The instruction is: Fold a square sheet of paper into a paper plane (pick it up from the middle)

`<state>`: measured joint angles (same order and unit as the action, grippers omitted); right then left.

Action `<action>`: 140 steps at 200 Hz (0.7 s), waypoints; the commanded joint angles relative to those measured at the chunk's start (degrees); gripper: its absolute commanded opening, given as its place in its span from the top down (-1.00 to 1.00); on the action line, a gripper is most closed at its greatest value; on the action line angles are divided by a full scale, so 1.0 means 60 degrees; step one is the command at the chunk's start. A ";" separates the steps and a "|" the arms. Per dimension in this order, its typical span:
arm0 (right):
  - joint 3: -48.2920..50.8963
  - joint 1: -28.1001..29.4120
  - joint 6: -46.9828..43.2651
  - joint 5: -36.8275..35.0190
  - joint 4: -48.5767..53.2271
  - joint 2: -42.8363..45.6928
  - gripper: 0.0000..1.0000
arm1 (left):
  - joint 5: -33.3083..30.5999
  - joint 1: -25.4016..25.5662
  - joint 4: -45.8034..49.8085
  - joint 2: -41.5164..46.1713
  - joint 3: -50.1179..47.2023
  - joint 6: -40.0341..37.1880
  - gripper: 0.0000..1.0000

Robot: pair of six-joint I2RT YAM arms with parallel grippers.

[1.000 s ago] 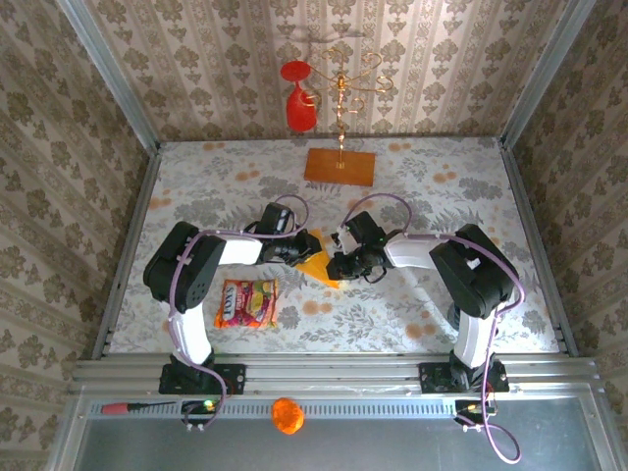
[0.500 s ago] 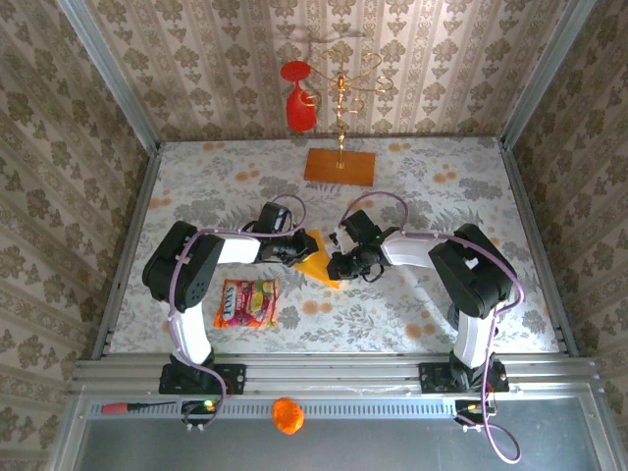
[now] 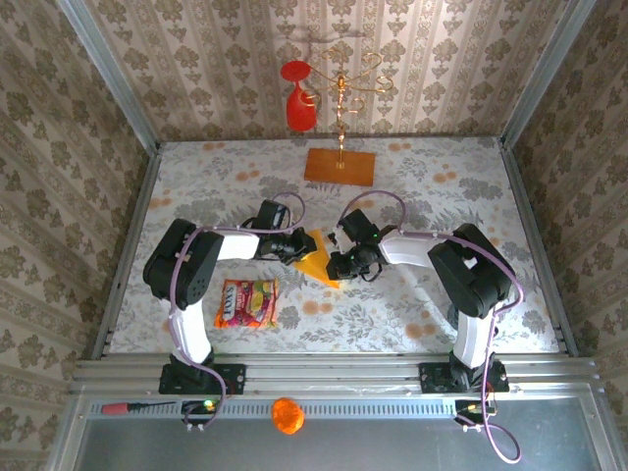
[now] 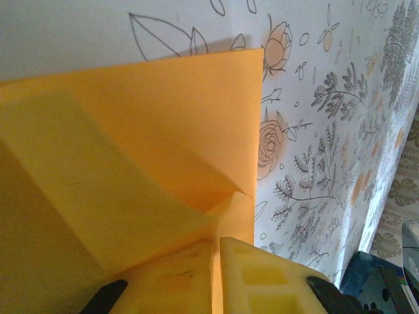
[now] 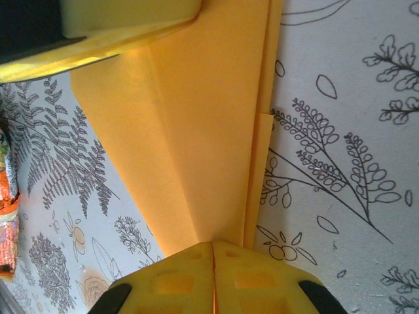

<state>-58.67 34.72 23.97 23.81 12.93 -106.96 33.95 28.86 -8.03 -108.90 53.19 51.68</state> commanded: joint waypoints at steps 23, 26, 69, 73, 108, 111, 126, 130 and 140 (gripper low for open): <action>0.0301 0.0073 -0.0192 -0.1497 0.2060 -0.0630 0.83 | -0.0696 -0.0797 0.0636 -0.0648 0.0383 -0.1138 0.75; 0.0296 0.0073 -0.0196 -0.1525 0.2074 -0.0625 0.84 | -0.0703 -0.0824 0.0670 -0.0664 0.0392 -0.1193 0.75; 0.0202 0.0104 -0.0166 -0.1799 0.2363 -0.0726 0.84 | -0.0854 -0.1212 0.0909 -0.0775 0.0626 -0.2192 0.75; 0.0205 0.0113 -0.0144 -0.1813 0.2392 -0.0743 0.84 | -0.0868 -0.1247 0.0938 -0.0767 0.0650 -0.2244 0.76; 0.0155 0.0113 -0.0128 -0.2005 0.2576 -0.0766 0.84 | -0.0977 -0.1592 0.1354 -0.0758 0.0967 -0.2701 0.76; 0.0148 0.0103 -0.0140 -0.2019 0.2577 -0.0750 0.84 | -0.1005 -0.1632 0.1421 -0.0753 0.1020 -0.2748 0.76; 0.0136 0.0102 -0.0128 -0.2037 0.2599 -0.0751 0.84 | -0.1088 -0.1781 0.1715 -0.0789 0.1230 -0.2930 0.75; 0.0133 0.0102 -0.0131 -0.2034 0.2606 -0.0741 0.84 | -0.1103 -0.1823 0.1786 -0.0804 0.1308 -0.2968 0.75; 0.0145 0.0117 -0.0127 -0.2046 0.2606 -0.0747 0.84 | -0.1118 -0.1923 0.1966 -0.0819 0.1463 -0.3063 0.75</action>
<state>-60.77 35.64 23.99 19.40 15.05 -107.50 35.83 20.84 -0.36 -111.77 59.57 38.52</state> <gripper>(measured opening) 0.081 0.124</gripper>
